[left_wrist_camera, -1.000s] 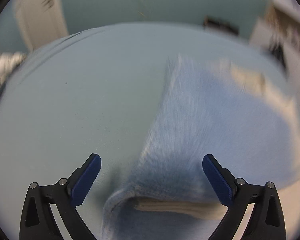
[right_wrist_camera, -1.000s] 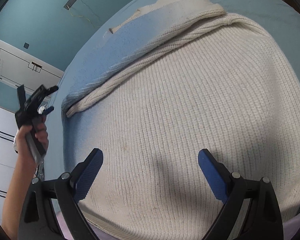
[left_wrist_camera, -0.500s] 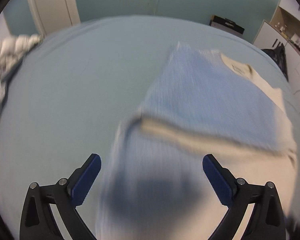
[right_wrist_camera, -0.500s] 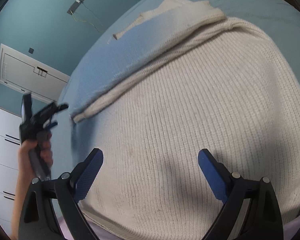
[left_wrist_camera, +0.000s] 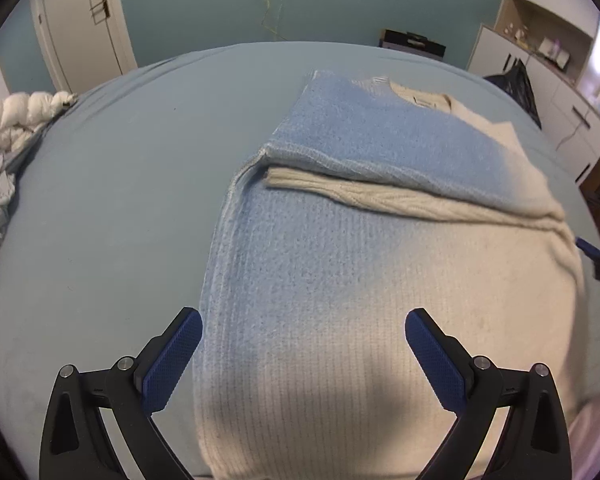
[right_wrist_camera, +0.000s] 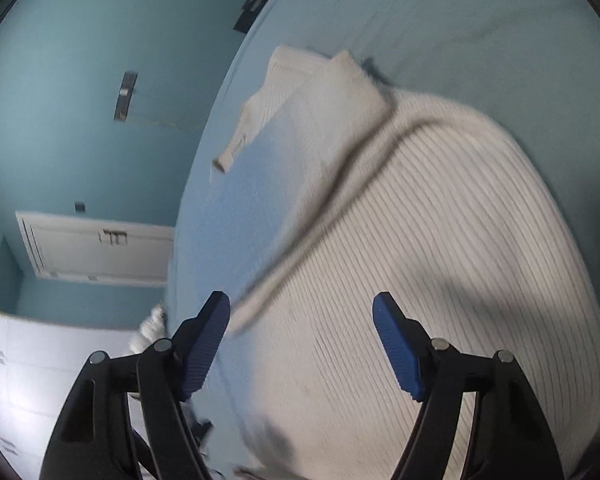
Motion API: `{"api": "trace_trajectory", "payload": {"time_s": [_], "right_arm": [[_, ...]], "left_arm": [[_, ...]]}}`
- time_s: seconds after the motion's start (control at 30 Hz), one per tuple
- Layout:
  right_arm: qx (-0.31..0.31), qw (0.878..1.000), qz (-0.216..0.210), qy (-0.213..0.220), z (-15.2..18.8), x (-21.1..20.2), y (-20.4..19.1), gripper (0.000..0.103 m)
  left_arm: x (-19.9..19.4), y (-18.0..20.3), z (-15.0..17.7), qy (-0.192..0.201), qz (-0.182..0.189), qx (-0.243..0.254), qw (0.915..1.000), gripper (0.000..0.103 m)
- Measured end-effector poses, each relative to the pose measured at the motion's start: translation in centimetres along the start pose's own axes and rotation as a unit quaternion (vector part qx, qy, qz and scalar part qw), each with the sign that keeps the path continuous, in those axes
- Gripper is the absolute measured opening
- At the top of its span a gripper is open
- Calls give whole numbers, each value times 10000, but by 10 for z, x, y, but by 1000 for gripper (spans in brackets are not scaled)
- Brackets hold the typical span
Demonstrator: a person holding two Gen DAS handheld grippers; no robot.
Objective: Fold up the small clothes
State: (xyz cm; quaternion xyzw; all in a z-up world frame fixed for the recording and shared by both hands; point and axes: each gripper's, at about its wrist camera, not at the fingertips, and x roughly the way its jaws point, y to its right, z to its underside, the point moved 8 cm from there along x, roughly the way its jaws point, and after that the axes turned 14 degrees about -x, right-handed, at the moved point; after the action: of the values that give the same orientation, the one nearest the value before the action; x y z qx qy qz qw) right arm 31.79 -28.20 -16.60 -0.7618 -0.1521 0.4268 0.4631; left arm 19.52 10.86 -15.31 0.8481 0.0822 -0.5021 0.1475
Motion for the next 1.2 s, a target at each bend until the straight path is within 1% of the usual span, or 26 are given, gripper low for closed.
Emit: {"api": "trace_trajectory", "payload": {"time_s": [0.07, 0.13, 0.2, 0.23, 0.27, 0.33, 0.37, 0.4, 0.43, 0.5, 0.53, 0.6, 0.63, 0.67, 0.73, 0.77, 0.8, 0.83, 0.87, 0.9, 0.93, 1.0, 1.03, 1.07, 1.13, 1.2], "right_arm": [[209, 9997, 51, 73, -29, 14, 7, 71], [296, 9988, 347, 169, -48, 22, 20, 71], [409, 9975, 553, 184, -61, 33, 30, 61], [439, 9975, 543, 141, -64, 40, 33, 48], [420, 9976, 544, 60, -67, 49, 33, 45], [241, 9968, 760, -77, -69, 61, 33, 45], [75, 9961, 872, -106, -70, 66, 31, 36], [-120, 9946, 1023, -83, -73, 67, 31, 23], [-344, 9916, 1245, -69, -73, 66, 29, 1], [-884, 9838, 1557, 63, -78, 60, 20, 1], [-1209, 9778, 1691, 251, -81, 52, 10, 1], [-1769, 9665, 1723, 701, -84, 32, -15, 1], [-1870, 9626, 1819, 733, -85, 29, -15, 1], [-1988, 9555, 2091, 621, -83, 30, -11, 1], [-2026, 9452, 2561, -40, -73, 45, 15, 1], [-1964, 9380, 2819, -461, -67, 54, 32, 8], [-1951, 9353, 2873, -685, -62, 58, 39, 11], [-1986, 9357, 2849, -617, -63, 53, 36, 15], [-2014, 9309, 3000, -530, -64, 47, 32, 30], [-2086, 9170, 3379, -370, -67, 35, 24, 40], [-2219, 9091, 3521, -192, -69, 27, 15, 55], [-2717, 9047, 3263, 355, -70, 16, -23, 73], [-2909, 9057, 3041, 508, -68, 16, -41, 90], [-2971, 9096, 2851, 546, -65, 20, -50, 98], [-2888, 9235, 2509, 284, -60, 38, -50, 98], [-2774, 9281, 2481, -74, -57, 54, -31, 98]], "left_arm": [[3, -4, -4, -15, 63, -92, 9999, 103], [3, -8, -1, -2, 69, -141, 9999, 103], [5, -12, -3, 13, 59, -189, 9998, 103], [5, -14, -4, 10, 56, -225, 9997, 103], [6, -16, -5, -2, 59, -264, 9996, 103], [10, -20, -7, -61, 82, -373, 9993, 103], [11, -21, -7, -91, 91, -410, 9991, 103], [14, -22, -7, -128, 82, -453, 9989, 103], [17, -23, -7, -151, 67, -492, 9987, 103], [18, -24, -8, -157, 59, -522, 9985, 103], [17, -25, -8, -135, 51, -522, 9985, 103], [15, -25, -10, -98, 40, -519, 9986, 103], [15, -25, -10, -100, 45, -515, 9986, 103], [16, -25, -10, -110, 52, -514, 9986, 103], [16, -24, -8, -136, 55, -508, 9986, 103], [16, -24, -8, -137, 55, -501, 9986, 103], [15, -24, -7, -128, 52, -482, 9987, 103], [15, -24, -7, -124, 44, -468, 9988, 103], [14, -23, -7, -117, 37, -456, 9989, 103], [14, -23, -7, -109, 37, -447, 9989, 103], [13, -21, -8, -106, 44, -436, 9990, 103], [13, -20, -7, -106, 56, -401, 9991, 103], [13, -20, -6, -104, 50, -388, 9992, 103], [12, -20, -6, -94, 32, -373, 9993, 103], [12, -21, -7, -85, 25, -398, 9992, 103], [12, -22, -7, -92, 63, -454, 9989, 103]]}}
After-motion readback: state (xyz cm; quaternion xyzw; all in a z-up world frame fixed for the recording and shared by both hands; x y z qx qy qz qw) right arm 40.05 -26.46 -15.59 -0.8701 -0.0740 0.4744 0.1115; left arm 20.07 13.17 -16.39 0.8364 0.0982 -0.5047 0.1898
